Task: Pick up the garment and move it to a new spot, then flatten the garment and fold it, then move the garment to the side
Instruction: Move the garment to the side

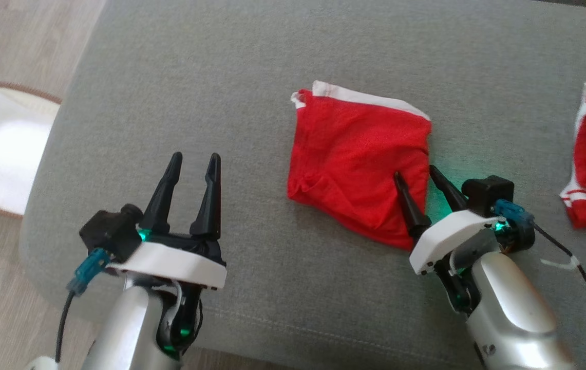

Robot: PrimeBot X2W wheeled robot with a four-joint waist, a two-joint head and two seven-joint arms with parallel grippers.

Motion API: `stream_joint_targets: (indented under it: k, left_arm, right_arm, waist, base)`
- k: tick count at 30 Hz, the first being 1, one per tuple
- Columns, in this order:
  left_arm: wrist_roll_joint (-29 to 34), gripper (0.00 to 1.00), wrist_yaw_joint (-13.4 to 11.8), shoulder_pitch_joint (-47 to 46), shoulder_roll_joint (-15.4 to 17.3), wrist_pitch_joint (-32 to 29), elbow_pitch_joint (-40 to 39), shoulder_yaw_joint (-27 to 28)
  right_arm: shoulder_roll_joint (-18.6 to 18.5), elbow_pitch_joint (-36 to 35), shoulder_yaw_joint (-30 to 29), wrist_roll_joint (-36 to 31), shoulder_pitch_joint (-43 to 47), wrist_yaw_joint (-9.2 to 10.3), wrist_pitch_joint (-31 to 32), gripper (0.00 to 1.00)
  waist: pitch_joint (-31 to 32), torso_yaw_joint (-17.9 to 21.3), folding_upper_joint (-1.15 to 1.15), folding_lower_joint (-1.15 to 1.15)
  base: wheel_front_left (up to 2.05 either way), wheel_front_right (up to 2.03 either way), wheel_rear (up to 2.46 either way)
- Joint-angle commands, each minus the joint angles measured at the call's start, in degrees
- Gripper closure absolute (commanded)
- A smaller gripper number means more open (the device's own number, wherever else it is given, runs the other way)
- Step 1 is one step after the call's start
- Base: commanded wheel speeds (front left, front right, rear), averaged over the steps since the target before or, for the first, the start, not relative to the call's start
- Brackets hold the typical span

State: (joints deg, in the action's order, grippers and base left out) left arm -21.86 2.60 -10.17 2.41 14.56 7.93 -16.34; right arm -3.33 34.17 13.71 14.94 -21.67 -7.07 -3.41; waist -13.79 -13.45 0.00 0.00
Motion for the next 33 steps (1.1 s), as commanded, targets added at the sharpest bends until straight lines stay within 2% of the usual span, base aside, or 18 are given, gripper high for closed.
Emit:
stream_joint_targets:
  k: [1,11,12,13,18,25,29,33]
  left_arm:
    - [-0.24,0.00,0.14,-2.23,0.47,0.44,-1.74,1.49]
    - [-0.28,0.00,0.05,-3.56,0.47,0.44,-2.10,1.78]
    - [-0.19,0.00,0.04,-3.68,0.47,0.44,-2.05,1.92]
    - [-0.07,0.00,0.01,-3.73,0.47,0.44,-1.99,2.09]
    - [0.50,0.00,-0.02,-3.13,0.47,0.44,-2.10,3.04]
    - [0.96,0.00,-0.19,-2.08,0.47,0.44,-2.99,3.19]
    - [1.60,0.00,-0.04,-1.62,0.47,0.44,-3.39,3.53]
    - [2.35,0.00,0.33,-1.63,0.47,0.44,-3.69,4.04]
  right_arm:
    - [0.46,-1.20,1.45,-0.35,-1.45,-0.42,0.21,0.00]
    - [0.46,8.34,4.67,-1.34,-7.19,-0.42,-0.60,0.00]
    - [0.46,8.77,4.92,-1.42,-7.43,-0.42,-0.82,0.60]
    - [0.46,9.13,5.15,-1.84,-7.71,-0.42,-1.26,1.00]
    - [0.46,8.87,4.59,-8.78,-9.24,-0.42,-4.95,1.00]
    - [-0.02,3.66,2.64,-22.54,-9.78,-0.42,-6.45,1.00]
    - [-3.74,-0.39,3.98,-24.81,-9.59,-0.42,-4.98,1.00]
    - [-10.46,-4.17,6.31,-23.16,-9.58,-0.42,-1.49,1.00]
  waist:
    - [-0.81,-0.92,0.00,0.00]
    - [-3.19,-1.99,0.00,0.00]
    - [-3.13,-1.82,0.00,0.00]
    - [-2.95,-1.56,0.00,0.00]
    - [-0.86,1.23,0.00,0.00]
    - [1.20,6.15,0.00,0.00]
    - [1.48,9.35,0.00,0.00]
    - [1.03,12.26,0.00,0.00]
  base:
    - [0.00,0.00,0.00]
    - [0.00,0.00,0.00]
    - [0.00,0.00,0.00]
    - [0.00,0.00,0.00]
    - [0.00,0.00,0.00]
    - [0.00,0.00,0.00]
    - [0.00,0.00,0.00]
    - [0.00,0.00,0.00]
